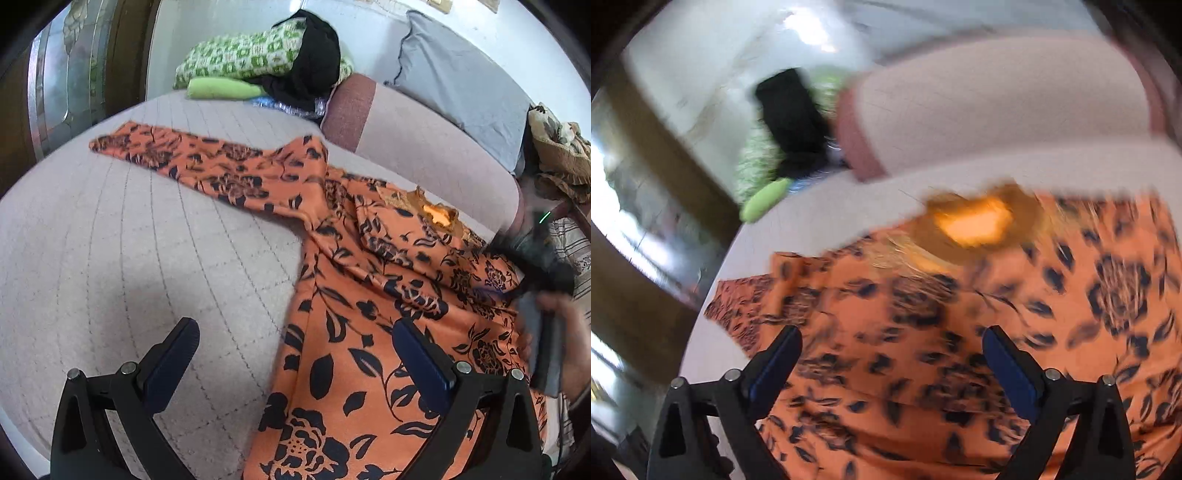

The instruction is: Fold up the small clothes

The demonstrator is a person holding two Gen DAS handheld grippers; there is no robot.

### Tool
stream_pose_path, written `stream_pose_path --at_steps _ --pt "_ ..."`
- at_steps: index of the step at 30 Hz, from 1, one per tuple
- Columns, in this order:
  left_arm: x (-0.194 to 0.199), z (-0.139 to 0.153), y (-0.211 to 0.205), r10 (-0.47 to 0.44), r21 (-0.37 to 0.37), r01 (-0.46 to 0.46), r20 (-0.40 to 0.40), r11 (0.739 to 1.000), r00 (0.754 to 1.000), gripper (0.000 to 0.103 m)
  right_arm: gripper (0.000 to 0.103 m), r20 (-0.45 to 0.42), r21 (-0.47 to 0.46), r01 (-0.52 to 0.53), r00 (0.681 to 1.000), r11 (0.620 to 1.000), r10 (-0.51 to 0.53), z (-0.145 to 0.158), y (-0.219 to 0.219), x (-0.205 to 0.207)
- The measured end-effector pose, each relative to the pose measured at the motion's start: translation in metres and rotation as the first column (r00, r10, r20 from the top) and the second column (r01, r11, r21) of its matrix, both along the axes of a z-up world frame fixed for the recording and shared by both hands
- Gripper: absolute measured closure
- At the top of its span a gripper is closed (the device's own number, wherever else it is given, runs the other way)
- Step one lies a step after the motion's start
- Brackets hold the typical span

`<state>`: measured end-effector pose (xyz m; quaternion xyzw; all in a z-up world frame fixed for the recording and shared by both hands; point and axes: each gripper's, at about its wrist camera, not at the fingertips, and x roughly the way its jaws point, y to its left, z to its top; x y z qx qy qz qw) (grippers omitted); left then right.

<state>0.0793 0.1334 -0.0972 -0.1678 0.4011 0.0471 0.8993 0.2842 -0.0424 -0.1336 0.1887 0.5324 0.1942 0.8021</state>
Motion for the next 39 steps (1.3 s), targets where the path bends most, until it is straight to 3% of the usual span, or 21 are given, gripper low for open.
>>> stream_pose_path --at_steps 1,5,9,15,18,19,21,24,26,28,32,35,39 --pt "0.002 -0.004 0.001 -0.002 -0.009 0.002 -0.023 1.000 1.000 0.000 0.002 -0.077 -0.014 -0.004 0.997 1.000 0.003 -0.020 0.000 0.005" --pt "0.006 -0.017 0.011 0.026 -0.090 -0.032 -0.070 0.995 0.997 0.000 0.004 0.092 0.003 -0.050 0.995 0.999 0.050 0.013 0.005 -0.021" --pt "0.003 -0.018 0.009 0.021 -0.073 -0.026 -0.066 0.997 0.998 0.000 0.004 0.225 0.026 -0.096 0.970 0.995 0.088 0.049 0.008 -0.078" --pt "-0.003 -0.023 0.014 0.019 -0.123 -0.025 -0.049 0.992 0.999 0.000 0.004 0.196 0.000 -0.142 0.971 0.990 0.140 0.015 -0.005 -0.176" --pt "-0.001 -0.017 0.019 0.000 -0.161 -0.010 -0.067 0.987 0.998 0.000 0.004 0.200 -0.015 -0.150 0.968 0.989 0.150 0.005 -0.012 -0.203" --pt "-0.001 -0.010 0.028 0.001 -0.253 -0.013 -0.050 0.967 0.999 0.000 0.004 0.202 -0.021 -0.151 0.967 0.988 0.153 0.002 -0.013 -0.206" --pt "0.003 0.001 0.046 0.015 -0.344 -0.020 -0.018 0.939 1.000 0.000 0.004 0.216 -0.023 -0.153 0.964 0.988 0.154 0.002 -0.024 -0.215" --pt "0.024 0.024 0.097 0.102 -0.386 -0.083 0.030 0.919 0.994 0.000 0.004 0.248 0.022 -0.134 0.961 0.991 0.125 0.007 -0.034 -0.216" --pt "0.044 0.024 0.132 0.163 -0.420 -0.142 0.014 0.897 0.987 0.000 0.004 0.255 0.044 -0.120 0.961 0.992 0.105 0.005 -0.039 -0.215" --pt "0.067 0.019 0.177 0.270 -0.466 -0.249 -0.022 0.849 0.963 0.001 0.004 0.259 0.051 -0.111 0.961 0.993 0.094 0.004 -0.041 -0.213" --pt "0.111 0.009 0.245 0.412 -0.457 -0.391 -0.059 0.799 0.909 0.002 0.004 0.251 0.044 -0.095 0.965 0.995 0.081 -0.003 -0.044 -0.208" --pt "0.131 -0.002 0.282 0.481 -0.455 -0.468 -0.096 0.757 0.871 0.008 0.004 0.242 0.049 -0.079 0.968 0.996 0.065 -0.007 -0.046 -0.202" --pt "0.151 -0.021 0.310 0.535 -0.425 -0.533 -0.127 0.732 0.836 0.014 0.004 0.249 0.046 -0.072 0.967 0.996 0.059 -0.011 -0.046 -0.195"
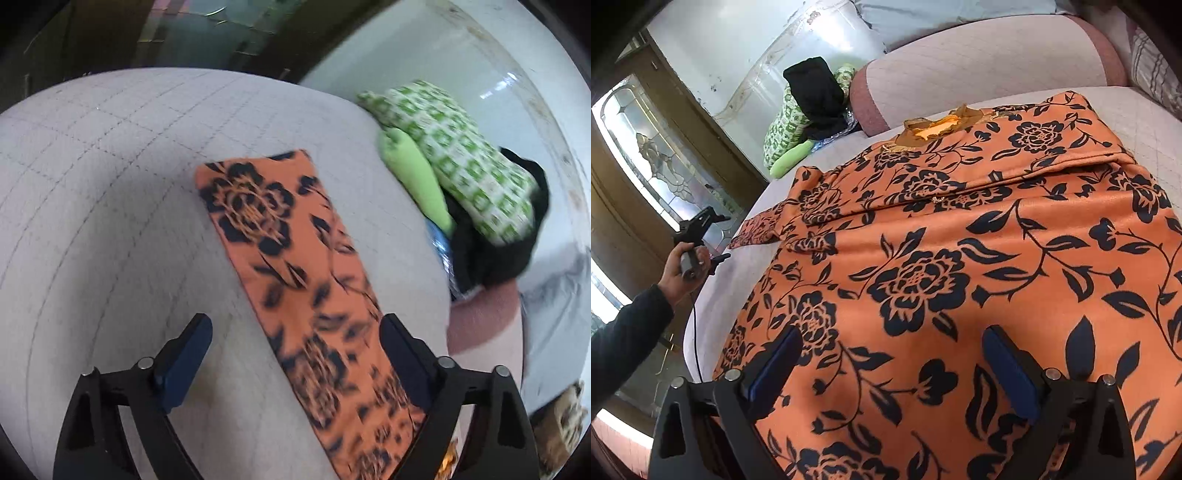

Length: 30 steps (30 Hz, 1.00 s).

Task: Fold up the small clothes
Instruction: 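Grasp the other sleeve with the left tool and fold it across the body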

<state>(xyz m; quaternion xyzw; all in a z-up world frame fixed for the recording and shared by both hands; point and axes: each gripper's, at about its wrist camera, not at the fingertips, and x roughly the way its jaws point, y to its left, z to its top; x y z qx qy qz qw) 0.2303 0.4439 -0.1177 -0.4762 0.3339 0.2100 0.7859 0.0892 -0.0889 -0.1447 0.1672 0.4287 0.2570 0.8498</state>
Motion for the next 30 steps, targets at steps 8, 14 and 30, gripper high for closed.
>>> stream_pose_path --at_steps 8,14,30 --pt "0.022 -0.011 0.016 0.043 0.029 -0.043 -0.020 0.999 0.999 0.067 0.003 0.028 -0.021 -0.011 1.000 1.000 0.012 -0.003 0.004 0.002" --pt "0.023 -0.009 0.018 0.061 0.079 -0.054 -0.088 0.995 0.994 0.096 0.004 0.029 -0.001 -0.012 1.000 1.000 0.012 -0.004 0.001 0.003" --pt "0.018 0.197 -0.409 -0.782 0.573 0.591 0.151 0.568 0.604 0.097 0.004 -0.001 0.114 0.039 0.999 0.993 -0.039 -0.003 -0.023 -0.005"
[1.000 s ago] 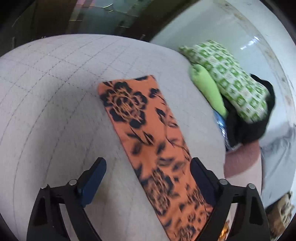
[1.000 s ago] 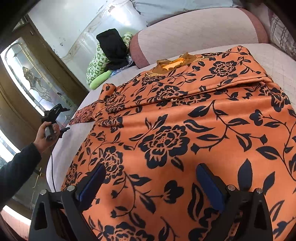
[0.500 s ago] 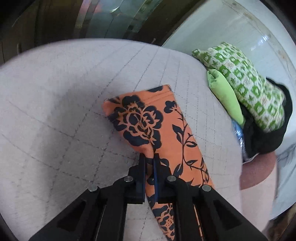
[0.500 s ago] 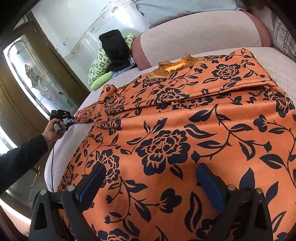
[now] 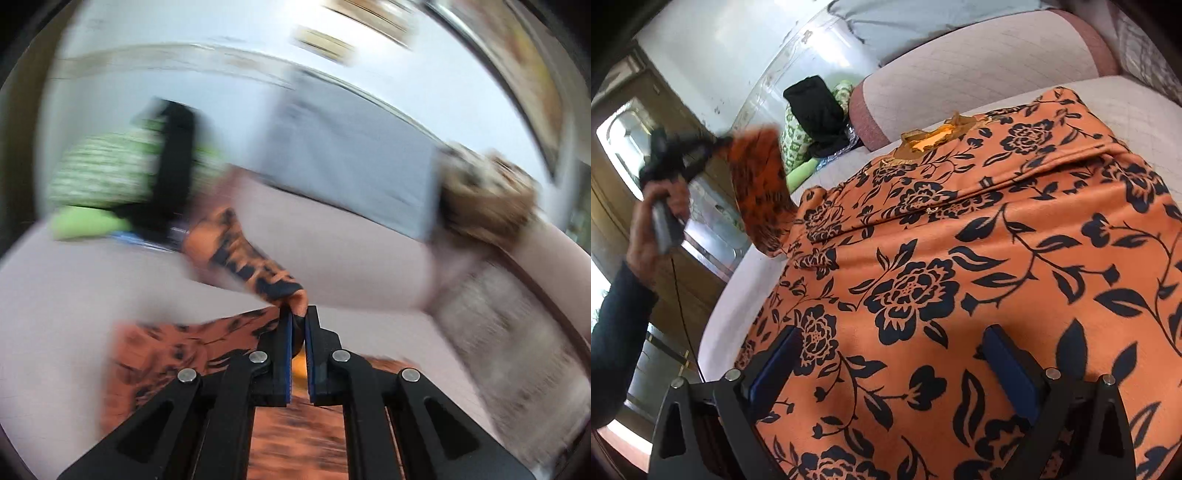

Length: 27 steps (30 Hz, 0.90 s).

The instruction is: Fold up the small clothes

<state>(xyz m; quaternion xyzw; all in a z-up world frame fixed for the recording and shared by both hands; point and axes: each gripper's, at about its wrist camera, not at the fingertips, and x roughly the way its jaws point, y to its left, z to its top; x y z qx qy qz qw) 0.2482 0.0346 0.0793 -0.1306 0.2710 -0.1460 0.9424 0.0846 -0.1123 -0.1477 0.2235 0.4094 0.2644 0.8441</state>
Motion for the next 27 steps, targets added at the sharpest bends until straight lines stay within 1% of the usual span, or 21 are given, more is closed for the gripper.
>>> stream_pose_path --at_steps 1,2,3,4,5,6,7,8,10,11,12,13,15,17,18,20,22,24,25,26,27 --pt "0.002 -0.007 -0.026 -0.046 0.012 0.046 -0.011 0.999 0.999 0.092 0.004 -0.004 0.007 0.008 1.000 1.000 -0.008 0.000 -0.002 0.000" --pt "0.006 -0.019 -0.056 -0.107 0.038 0.108 -0.047 0.993 0.993 0.057 0.004 -0.007 0.012 0.013 1.000 1.000 -0.013 0.000 -0.005 0.000" --pt "0.010 -0.035 -0.080 -0.162 0.068 0.170 -0.105 0.983 0.981 0.018 0.004 -0.013 0.018 0.016 1.000 1.000 -0.015 0.000 -0.006 0.001" --pt "0.013 -0.057 -0.102 -0.205 0.108 0.227 -0.183 0.968 0.961 0.015 0.004 -0.016 0.023 0.018 1.000 1.000 -0.018 0.000 -0.007 0.000" --pt "0.015 -0.074 -0.112 -0.224 0.138 0.258 -0.222 0.956 0.949 0.015 0.004 -0.015 0.025 0.024 1.000 0.999 -0.024 0.001 -0.009 0.000" --pt "0.011 -0.092 -0.115 -0.212 0.189 0.261 -0.245 0.947 0.946 0.015 0.004 -0.013 0.025 0.029 0.999 0.999 -0.029 0.002 -0.010 -0.001" --pt "0.007 -0.101 -0.111 -0.179 0.221 0.236 -0.250 0.946 0.952 0.015 0.004 -0.009 0.026 0.040 0.999 0.999 -0.039 0.004 -0.013 -0.002" --pt "0.004 -0.109 -0.102 -0.145 0.244 0.208 -0.254 0.947 0.956 0.015 0.004 -0.005 0.029 0.049 0.999 0.998 -0.049 0.005 -0.016 -0.004" --pt "-0.004 -0.116 -0.071 -0.087 0.252 0.154 -0.258 0.956 0.962 0.015 0.003 -0.004 0.053 0.077 0.997 0.996 -0.077 0.008 -0.024 -0.005" --pt "-0.006 -0.116 -0.054 -0.056 0.256 0.121 -0.247 0.959 0.967 0.015 0.003 -0.006 0.064 0.088 0.996 0.994 -0.088 0.009 -0.028 -0.005" --pt "-0.007 -0.117 -0.029 -0.007 0.273 0.071 -0.228 0.959 0.974 0.015 0.004 -0.007 0.077 0.103 0.995 0.992 -0.103 0.012 -0.032 -0.005" --pt "-0.010 -0.117 -0.013 0.032 0.287 0.033 -0.218 0.957 0.975 0.015 0.004 -0.001 0.092 0.116 0.993 0.989 -0.117 0.017 -0.037 -0.005" --pt "-0.015 -0.124 0.017 0.105 0.320 -0.032 -0.214 0.947 0.971 0.015 0.003 0.010 0.105 0.156 0.987 0.982 -0.158 0.030 -0.049 -0.003" --pt "-0.012 -0.136 0.047 0.180 0.340 -0.098 -0.220 0.935 0.959 0.015 0.003 0.021 0.135 0.178 0.983 0.975 -0.182 0.045 -0.060 0.003" --pt "-0.013 -0.142 0.057 0.220 0.352 -0.135 -0.214 0.926 0.952 0.015 0.003 0.024 0.123 0.175 0.984 0.977 -0.179 0.054 -0.063 0.014" --pt "-0.014 -0.151 0.070 0.271 0.362 -0.184 -0.207 0.914 0.940 0.015 0.003 0.019 0.100 0.177 0.984 0.979 -0.180 0.066 -0.066 0.039" --pt "-0.013 -0.162 0.084 0.298 0.352 -0.209 -0.220 0.912 0.929 0.015 0.004 -0.027 0.133 0.198 0.980 0.971 -0.196 0.071 -0.077 0.083" --pt "-0.013 -0.170 0.091 0.324 0.346 -0.239 -0.215 0.908 0.921 0.015 0.004 -0.077 0.134 0.249 0.968 0.959 -0.240 0.068 -0.085 0.117" --pt "-0.014 -0.173 0.093 0.324 0.338 -0.240 -0.216 0.910 0.921 0.015 0.004 -0.116 0.122 0.265 0.961 0.956 -0.252 0.062 -0.087 0.142" --pt "-0.013 -0.175 0.094 0.318 0.330 -0.237 -0.217 0.914 0.923 0.015 0.005 -0.148 0.110 0.283 0.952 0.953 -0.266 0.056 -0.088 0.155" --pt "-0.012 -0.177 0.093 0.310 0.321 -0.233 -0.212 0.918 0.927 0.015 0.010 -0.184 0.090 0.300 0.942 0.950 -0.280 0.048 -0.088 0.168"
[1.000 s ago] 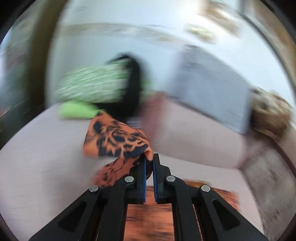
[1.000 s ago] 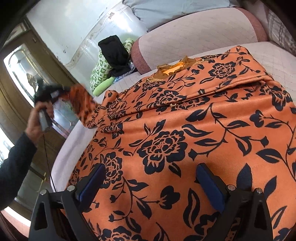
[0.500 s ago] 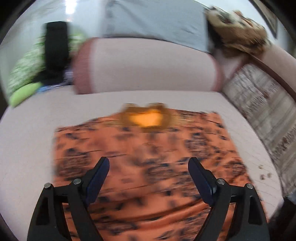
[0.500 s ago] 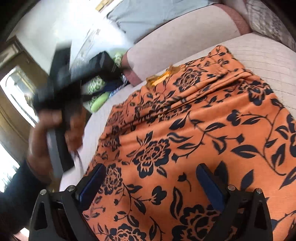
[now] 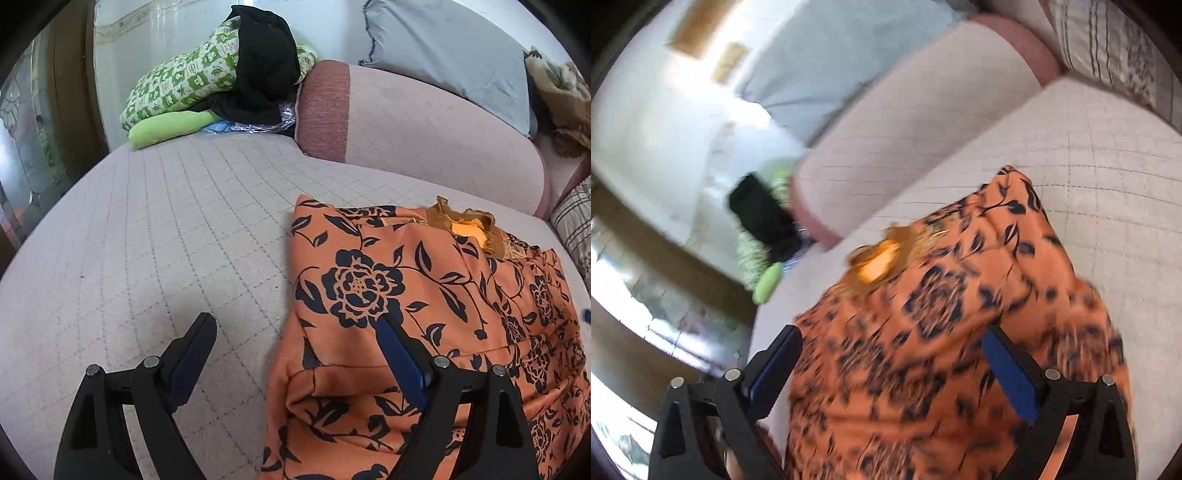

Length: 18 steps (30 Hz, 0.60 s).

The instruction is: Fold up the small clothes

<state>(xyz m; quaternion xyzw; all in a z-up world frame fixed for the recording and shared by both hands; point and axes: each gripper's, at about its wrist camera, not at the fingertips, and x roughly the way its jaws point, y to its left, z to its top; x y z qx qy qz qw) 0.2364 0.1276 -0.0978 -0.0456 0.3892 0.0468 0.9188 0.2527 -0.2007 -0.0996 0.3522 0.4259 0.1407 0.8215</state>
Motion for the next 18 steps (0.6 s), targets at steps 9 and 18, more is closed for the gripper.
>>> stream_pose_path --at_steps 9,18 --pt "-0.003 -0.004 -0.002 -0.029 -0.002 0.029 0.016 1.000 0.999 0.015 0.028 -0.216 -0.033 0.174 0.960 0.984 -0.177 -0.042 -0.006 0.014" --pt "0.001 -0.011 -0.013 -0.044 0.056 0.045 -0.006 0.997 0.999 0.015 0.037 -0.209 -0.122 0.179 0.957 0.976 -0.202 -0.042 -0.012 0.022"
